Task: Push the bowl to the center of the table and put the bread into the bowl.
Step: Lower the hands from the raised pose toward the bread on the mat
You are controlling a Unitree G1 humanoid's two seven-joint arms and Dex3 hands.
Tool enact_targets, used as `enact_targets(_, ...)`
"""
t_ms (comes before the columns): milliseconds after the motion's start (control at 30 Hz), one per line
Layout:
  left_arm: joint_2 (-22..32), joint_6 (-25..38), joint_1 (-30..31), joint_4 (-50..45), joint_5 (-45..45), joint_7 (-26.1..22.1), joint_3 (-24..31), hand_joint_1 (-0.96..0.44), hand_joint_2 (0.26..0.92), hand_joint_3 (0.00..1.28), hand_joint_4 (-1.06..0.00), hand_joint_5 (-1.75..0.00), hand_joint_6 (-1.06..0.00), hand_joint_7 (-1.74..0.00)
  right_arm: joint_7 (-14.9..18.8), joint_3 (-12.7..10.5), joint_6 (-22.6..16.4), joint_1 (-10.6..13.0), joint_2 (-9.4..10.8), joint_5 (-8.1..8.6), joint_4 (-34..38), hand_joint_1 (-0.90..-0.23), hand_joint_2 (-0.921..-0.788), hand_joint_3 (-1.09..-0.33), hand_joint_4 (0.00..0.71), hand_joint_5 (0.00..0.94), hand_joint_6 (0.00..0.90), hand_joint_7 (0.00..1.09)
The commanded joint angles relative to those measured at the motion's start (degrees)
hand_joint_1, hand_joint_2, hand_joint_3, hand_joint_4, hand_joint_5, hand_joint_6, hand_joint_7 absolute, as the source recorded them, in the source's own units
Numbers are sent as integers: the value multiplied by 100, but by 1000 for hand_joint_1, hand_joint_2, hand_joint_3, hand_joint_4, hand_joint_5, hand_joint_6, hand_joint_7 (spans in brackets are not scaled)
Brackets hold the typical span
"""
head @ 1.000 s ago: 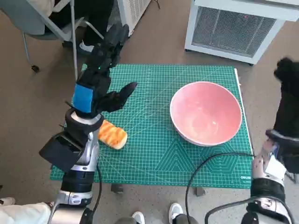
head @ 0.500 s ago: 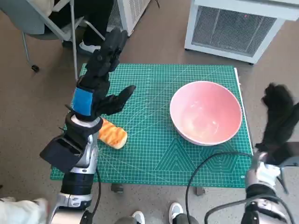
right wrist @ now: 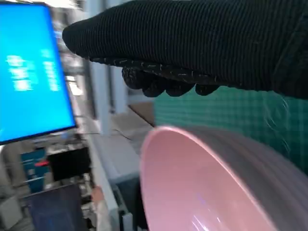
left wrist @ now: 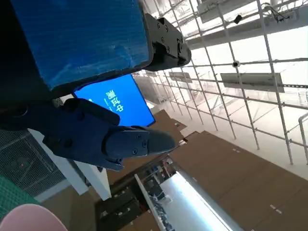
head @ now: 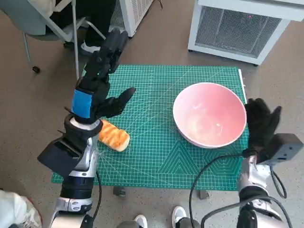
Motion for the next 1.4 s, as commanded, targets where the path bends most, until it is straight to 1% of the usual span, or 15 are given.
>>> enact_targets(33, 62, 44, 104, -157, -16, -10, 27, -472, 921, 299, -274, 0, -331, -37, -63, 37, 298, -103, 216, -81, 118, -523, -921, -830, 213, 14, 49, 447)
enact_targets(233, 95, 71, 168, -232, 15, 5, 38, -471, 921, 300, -271, 0, -331, -35, -37, 75, 381, -304, 409, -135, 112, -515, -921, -838, 205, 3, 60, 430)
enact_targets(433, 133, 104, 217, -286, 29, 15, 46, -465, 921, 300, -266, 0, -331, -34, 119, 52, 404, -536, 574, -81, 112, -505, -921, -844, 192, 0, 59, 425)
enact_targets(633, 163, 167, 318, -441, 80, 59, 52, -463, 921, 301, -265, 0, -331, -33, 184, 43, 444, -732, 688, -80, 122, -496, -921, -846, 165, 0, 52, 425)
enact_targets(733, 173, 201, 359, -493, 98, 83, 66, -467, 921, 301, -264, 0, -332, -32, 157, 53, 491, -826, 746, -102, 141, -488, -921, -859, 150, 0, 37, 413)
enact_targets(800, 180, 229, 393, -541, 105, 101, 77, -474, 921, 301, -264, 0, -332, -32, 126, 67, 535, -881, 777, -125, 156, -484, -921, -862, 152, 1, 46, 381)
enact_targets(867, 184, 257, 427, -591, 120, 127, 85, -480, 921, 301, -264, 0, -332, -31, 89, 87, 573, -924, 805, -153, 165, -477, -921, -864, 156, 2, 53, 359)
enact_targets(967, 185, 291, 470, -655, 161, 175, 93, -484, 921, 301, -262, 0, -332, -31, -3, 126, 644, -987, 851, -209, 180, -485, -921, -853, 170, 4, 80, 315)
enact_targets(1067, 182, 320, 512, -711, 208, 232, 103, -487, 921, 301, -259, 0, -332, -31, -82, 143, 718, -1041, 905, -255, 190, -491, -921, -844, 187, 10, 98, 303)
enact_targets(1100, 180, 331, 527, -732, 221, 248, 105, -488, 921, 302, -259, 0, -332, -30, -100, 142, 735, -1052, 917, -271, 192, -491, -921, -843, 190, 11, 102, 302)
enact_targets(1233, 201, 337, 621, -807, 310, 328, 131, -507, 921, 305, -255, 0, -333, -30, -256, 237, 791, -1106, 906, -429, 197, -505, -921, -840, 193, 10, 123, 301)
enact_targets(1300, 230, 336, 679, -850, 328, 336, 155, -517, 921, 309, -252, 0, -333, -30, -291, 279, 800, -1135, 864, -483, 190, -508, -921, -843, 191, 8, 129, 300)
enact_targets(1400, 318, 340, 783, -923, 326, 309, 213, -526, 921, 313, -249, 0, -334, -30, -266, 283, 794, -1200, 780, -524, 165, -512, -921, -847, 194, 8, 135, 297)
